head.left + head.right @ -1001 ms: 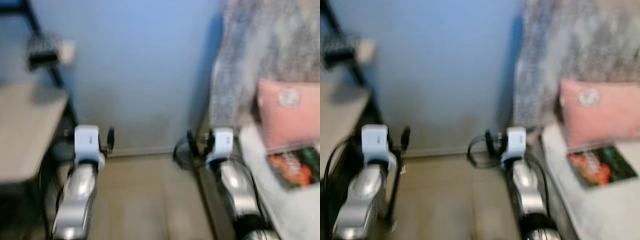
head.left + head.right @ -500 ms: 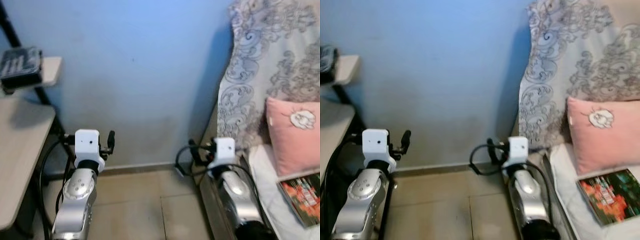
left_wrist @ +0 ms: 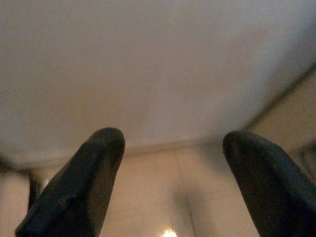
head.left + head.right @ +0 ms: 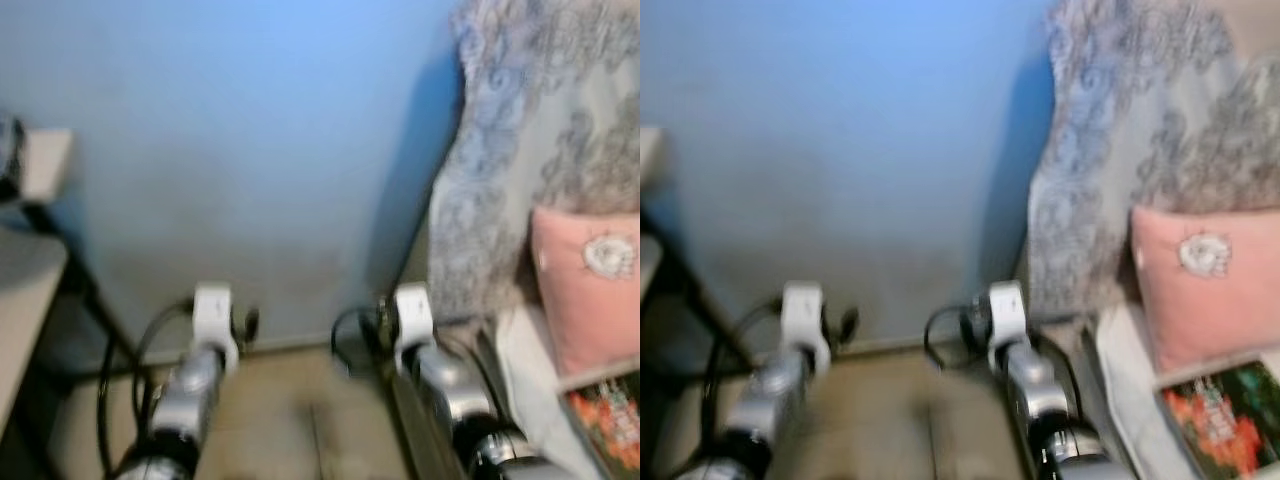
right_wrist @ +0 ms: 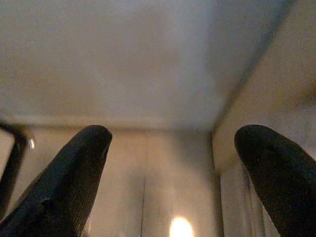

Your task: Clean up the room

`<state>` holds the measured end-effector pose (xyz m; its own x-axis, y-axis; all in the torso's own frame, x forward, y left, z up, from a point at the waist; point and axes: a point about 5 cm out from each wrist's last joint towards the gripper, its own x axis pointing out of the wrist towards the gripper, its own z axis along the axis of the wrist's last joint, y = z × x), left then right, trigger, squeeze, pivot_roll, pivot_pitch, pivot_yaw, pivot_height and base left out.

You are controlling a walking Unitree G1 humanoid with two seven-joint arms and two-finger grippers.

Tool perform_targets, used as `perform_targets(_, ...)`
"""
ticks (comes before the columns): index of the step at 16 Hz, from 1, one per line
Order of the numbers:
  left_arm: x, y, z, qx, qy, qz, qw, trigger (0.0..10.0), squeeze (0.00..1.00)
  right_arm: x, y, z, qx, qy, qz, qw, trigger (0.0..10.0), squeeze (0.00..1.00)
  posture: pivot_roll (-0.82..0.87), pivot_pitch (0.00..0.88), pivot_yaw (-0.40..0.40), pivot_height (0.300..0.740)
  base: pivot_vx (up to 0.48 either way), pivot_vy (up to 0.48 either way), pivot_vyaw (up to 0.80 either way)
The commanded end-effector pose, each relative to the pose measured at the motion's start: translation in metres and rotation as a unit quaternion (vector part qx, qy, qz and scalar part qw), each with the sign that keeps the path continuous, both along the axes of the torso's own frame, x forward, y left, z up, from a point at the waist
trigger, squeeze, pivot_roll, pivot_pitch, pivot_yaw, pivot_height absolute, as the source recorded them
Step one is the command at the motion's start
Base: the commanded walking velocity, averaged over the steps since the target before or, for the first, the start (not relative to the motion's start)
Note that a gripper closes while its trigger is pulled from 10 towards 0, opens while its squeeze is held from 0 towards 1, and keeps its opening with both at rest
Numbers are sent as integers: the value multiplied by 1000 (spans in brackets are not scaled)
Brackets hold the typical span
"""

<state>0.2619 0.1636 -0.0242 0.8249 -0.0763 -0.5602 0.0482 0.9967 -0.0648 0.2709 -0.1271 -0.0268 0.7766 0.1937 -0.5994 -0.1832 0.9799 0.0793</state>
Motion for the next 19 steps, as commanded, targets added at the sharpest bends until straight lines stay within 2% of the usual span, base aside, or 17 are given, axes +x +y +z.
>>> perform_targets(1,-10,-12,-15,-13,53,-20,998,10000,0,0,-10,-3,-10,29,-31,999,10000,0,-48,0,-47,740,0,0,0)
perform_targets(2,-17,-14,-22,-18,81,-21,996,10000,0,-5,-12,-8,-9,52,-43,998,10000,0,-50,0,-48,740,0,0,0)
perform_targets(3,-43,-18,-43,-29,170,-28,985,10000,0,-22,-15,-23,1,120,-81,990,10000,0,-62,0,-52,740,0,0,0)
perform_targets(4,-52,-18,-49,-29,197,-30,980,10000,0,-28,-15,-28,2,139,-87,986,10000,0,-63,0,-53,740,0,0,0)
perform_targets(6,-67,-17,-58,-29,237,-44,970,10000,0,-55,-19,-45,-3,217,-94,972,10000,0,-55,0,-67,740,0,0,0)
perform_targets(7,-73,-19,-60,12,247,-119,962,10000,0,-65,-21,-50,-10,240,-93,966,10000,0,-53,0,-68,740,0,0,0)
perform_targets(8,-74,-20,-61,25,249,-145,957,10000,0,-67,-22,-52,-14,246,-94,965,10000,0,-51,0,-70,740,0,0,0)
perform_targets(10,-67,-17,-57,47,236,-145,960,10000,0,-69,-20,-52,-6,258,-106,960,10000,0,-52,0,-68,740,0,0,0)
perform_targets(19,-65,-18,-56,40,231,-133,963,10000,0,-70,-19,-53,-10,258,-103,961,10000,0,-53,0,-68,740,0,0,0)
